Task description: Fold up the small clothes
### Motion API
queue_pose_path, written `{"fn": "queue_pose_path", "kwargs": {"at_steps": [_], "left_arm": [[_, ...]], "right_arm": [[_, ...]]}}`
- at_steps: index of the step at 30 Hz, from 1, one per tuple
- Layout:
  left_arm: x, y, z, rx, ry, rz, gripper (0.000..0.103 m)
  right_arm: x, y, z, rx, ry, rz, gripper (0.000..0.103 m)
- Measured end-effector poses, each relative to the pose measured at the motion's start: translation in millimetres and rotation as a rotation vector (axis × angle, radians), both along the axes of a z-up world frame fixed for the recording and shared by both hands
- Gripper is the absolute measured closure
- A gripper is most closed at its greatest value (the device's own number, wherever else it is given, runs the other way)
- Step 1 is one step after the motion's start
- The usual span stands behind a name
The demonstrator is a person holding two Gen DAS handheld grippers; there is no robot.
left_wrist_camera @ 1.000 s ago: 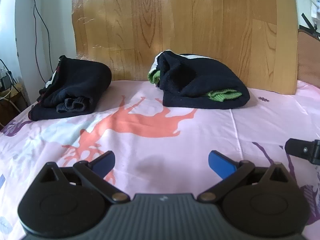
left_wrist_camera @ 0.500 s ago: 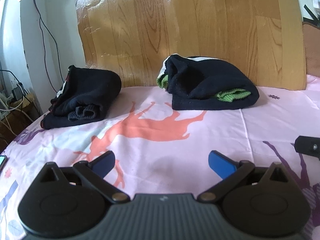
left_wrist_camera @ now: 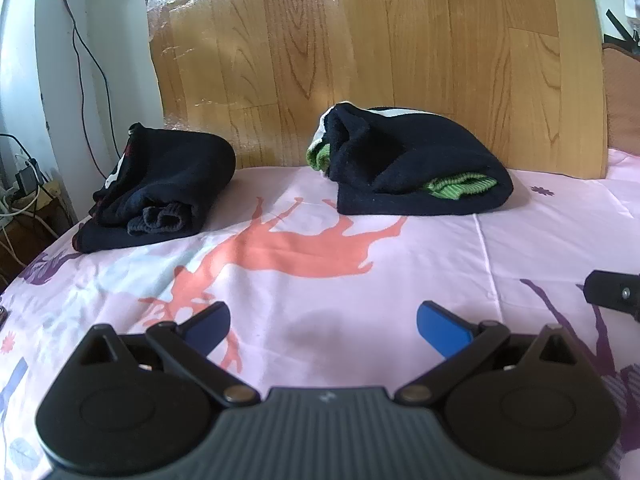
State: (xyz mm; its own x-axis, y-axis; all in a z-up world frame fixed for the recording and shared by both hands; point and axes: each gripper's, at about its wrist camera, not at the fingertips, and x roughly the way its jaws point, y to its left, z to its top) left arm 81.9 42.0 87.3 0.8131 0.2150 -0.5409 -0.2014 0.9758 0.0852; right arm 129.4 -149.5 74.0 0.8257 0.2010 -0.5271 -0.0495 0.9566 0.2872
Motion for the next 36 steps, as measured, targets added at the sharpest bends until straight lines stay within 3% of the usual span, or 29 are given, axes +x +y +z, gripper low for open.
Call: {"fn": "queue_pose_path", "kwargs": {"at_steps": [36], "left_arm": [[2.2, 4.1, -1.6, -0.007, 0.012, 0.026, 0.000]], "right_arm": [[-0.2, -0.8, 0.0, 0.005, -0.003, 0.002, 0.000]]}}
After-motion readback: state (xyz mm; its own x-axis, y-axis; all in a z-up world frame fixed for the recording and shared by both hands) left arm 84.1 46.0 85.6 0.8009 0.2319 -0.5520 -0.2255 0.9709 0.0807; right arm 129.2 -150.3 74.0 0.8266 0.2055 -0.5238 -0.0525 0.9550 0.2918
